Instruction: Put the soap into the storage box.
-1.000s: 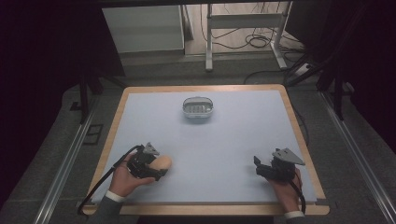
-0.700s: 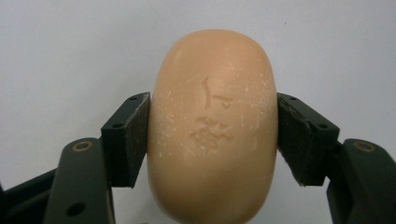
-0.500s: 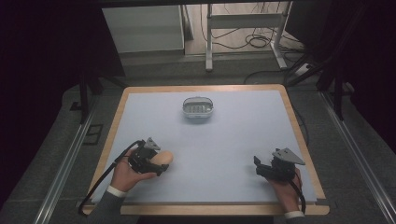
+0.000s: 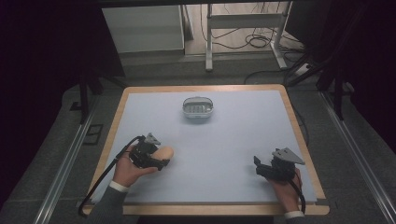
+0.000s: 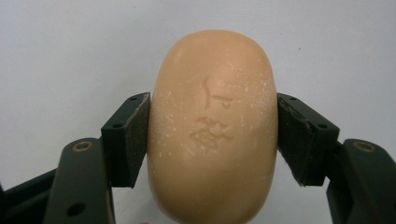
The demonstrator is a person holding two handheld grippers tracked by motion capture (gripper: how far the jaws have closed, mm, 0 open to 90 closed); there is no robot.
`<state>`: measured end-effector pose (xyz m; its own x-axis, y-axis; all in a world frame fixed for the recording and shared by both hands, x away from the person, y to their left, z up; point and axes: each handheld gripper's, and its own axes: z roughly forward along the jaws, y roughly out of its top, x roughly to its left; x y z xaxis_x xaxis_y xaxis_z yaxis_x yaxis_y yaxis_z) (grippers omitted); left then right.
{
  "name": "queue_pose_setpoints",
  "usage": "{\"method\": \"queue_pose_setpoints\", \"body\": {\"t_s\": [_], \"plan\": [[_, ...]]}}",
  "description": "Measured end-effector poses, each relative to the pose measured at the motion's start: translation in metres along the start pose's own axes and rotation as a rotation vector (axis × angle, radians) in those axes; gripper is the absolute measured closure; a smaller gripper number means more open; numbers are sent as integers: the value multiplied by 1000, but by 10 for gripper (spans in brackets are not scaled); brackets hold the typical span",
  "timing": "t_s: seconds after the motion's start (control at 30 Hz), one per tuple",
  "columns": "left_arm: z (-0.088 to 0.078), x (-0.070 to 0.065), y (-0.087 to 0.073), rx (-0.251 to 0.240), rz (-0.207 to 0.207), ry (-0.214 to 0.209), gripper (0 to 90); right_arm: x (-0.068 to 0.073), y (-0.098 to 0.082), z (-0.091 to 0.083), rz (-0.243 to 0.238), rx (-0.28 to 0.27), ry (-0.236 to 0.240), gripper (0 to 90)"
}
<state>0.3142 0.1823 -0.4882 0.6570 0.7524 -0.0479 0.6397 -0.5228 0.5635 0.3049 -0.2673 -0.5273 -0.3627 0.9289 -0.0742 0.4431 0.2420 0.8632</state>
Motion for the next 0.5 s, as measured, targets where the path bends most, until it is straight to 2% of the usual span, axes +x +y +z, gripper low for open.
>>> {"method": "queue_pose_setpoints", "body": {"t_s": [0.5], "plan": [[-1,1,20,-7,28,15,318,0,0,0,-1,2,0,98]]}}
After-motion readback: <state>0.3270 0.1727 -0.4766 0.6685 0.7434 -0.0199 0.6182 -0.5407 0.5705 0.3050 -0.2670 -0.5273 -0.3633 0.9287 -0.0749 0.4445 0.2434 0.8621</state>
